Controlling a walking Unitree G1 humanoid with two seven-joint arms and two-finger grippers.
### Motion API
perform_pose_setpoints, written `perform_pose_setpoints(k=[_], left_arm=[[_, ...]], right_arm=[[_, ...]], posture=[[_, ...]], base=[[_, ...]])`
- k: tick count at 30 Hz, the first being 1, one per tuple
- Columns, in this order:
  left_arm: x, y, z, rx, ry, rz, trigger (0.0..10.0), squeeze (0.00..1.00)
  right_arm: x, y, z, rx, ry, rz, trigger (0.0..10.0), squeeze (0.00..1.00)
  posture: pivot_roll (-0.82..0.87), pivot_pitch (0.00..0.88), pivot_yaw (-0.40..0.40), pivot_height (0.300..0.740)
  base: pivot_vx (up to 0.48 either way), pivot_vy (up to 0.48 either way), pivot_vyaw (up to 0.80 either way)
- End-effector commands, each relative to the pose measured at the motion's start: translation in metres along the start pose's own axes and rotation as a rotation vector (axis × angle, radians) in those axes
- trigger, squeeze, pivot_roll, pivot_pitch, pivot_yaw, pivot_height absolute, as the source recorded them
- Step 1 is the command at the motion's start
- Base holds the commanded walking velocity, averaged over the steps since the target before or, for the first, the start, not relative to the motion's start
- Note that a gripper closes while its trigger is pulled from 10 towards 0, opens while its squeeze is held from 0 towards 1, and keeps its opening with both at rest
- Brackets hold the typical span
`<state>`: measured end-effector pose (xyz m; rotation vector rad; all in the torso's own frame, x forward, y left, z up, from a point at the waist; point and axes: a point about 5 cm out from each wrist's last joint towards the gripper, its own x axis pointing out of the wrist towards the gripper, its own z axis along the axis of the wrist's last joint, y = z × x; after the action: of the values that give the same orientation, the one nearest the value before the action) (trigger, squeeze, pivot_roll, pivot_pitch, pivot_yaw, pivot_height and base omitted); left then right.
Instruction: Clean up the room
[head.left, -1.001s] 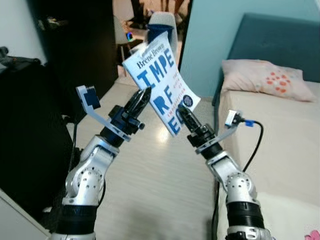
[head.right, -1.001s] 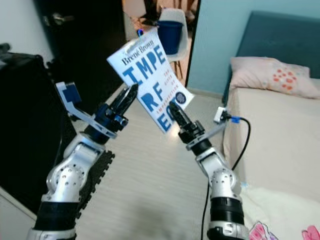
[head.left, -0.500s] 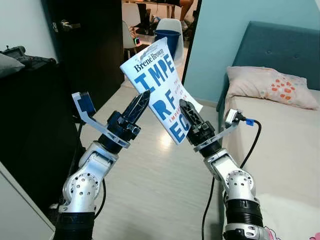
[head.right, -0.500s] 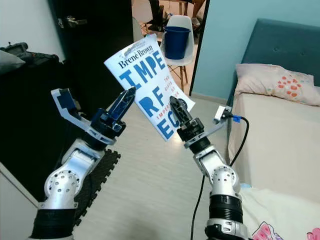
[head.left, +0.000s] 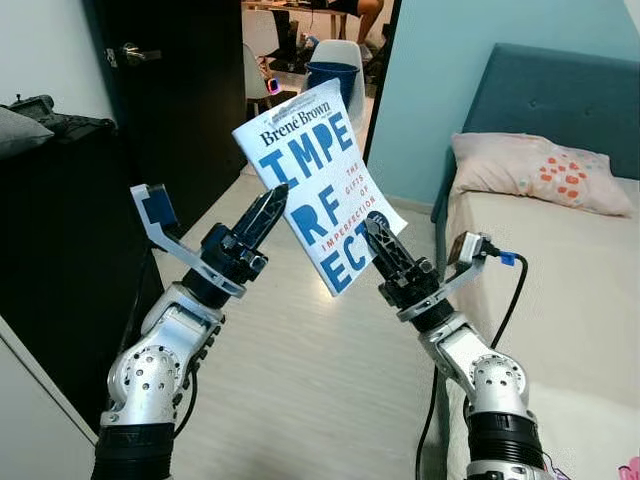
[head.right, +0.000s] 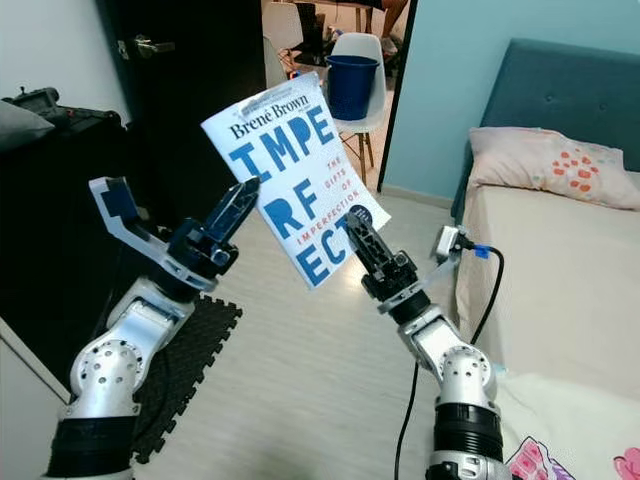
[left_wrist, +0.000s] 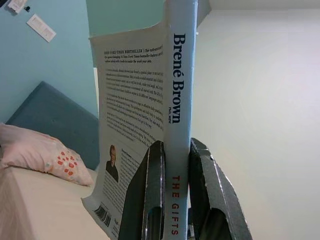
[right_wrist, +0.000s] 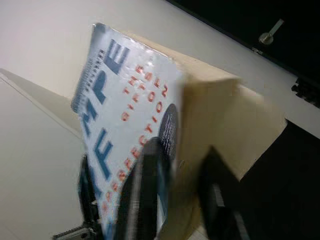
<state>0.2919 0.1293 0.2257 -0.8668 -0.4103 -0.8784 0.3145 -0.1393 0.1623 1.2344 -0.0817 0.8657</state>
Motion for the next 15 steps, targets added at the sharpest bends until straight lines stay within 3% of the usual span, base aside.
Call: perform_pose_setpoints(k=[1, 6, 13, 14, 15], left_arm=[[-0.001, 0.004, -0.003, 0.037, 0.011, 0.014, 10.0, 0.0], [-0.005, 0.017, -0.013, 0.105, 0.072, 0.111, 10.0, 0.0], [-0.014, 0.035, -0.024, 0.109, 0.123, 0.239, 10.0, 0.0], [-0.017, 0.042, -0.026, 0.118, 0.129, 0.286, 10.0, 1.0], [-0.017, 0.042, -0.026, 0.118, 0.129, 0.286, 10.0, 1.0]], right_arm=[[-0.003, -0.001, 0.003, 0.005, -0.002, -0.003, 0.0, 0.0], [-0.004, -0.003, 0.002, 0.009, 0.004, -0.01, 0.0, 0.0], [-0.003, -0.006, 0.002, -0.013, 0.012, -0.034, 0.0, 0.0], [-0.002, -0.01, 0.004, -0.028, 0.001, -0.065, 0.0, 0.0], [-0.002, -0.01, 0.004, -0.028, 0.001, -0.065, 0.0, 0.0]], posture=[[0.04, 0.0, -0.067, 0.74], [0.04, 0.0, -0.071, 0.74], [0.05, 0.0, -0.079, 0.74], [0.05, 0.0, -0.081, 0.74], [0.05, 0.0, -0.081, 0.74]], base=[[0.0, 0.0, 0.0], [0.0, 0.0, 0.0], [0.0, 0.0, 0.0], [0.0, 0.0, 0.0], [0.0, 0.0, 0.0]])
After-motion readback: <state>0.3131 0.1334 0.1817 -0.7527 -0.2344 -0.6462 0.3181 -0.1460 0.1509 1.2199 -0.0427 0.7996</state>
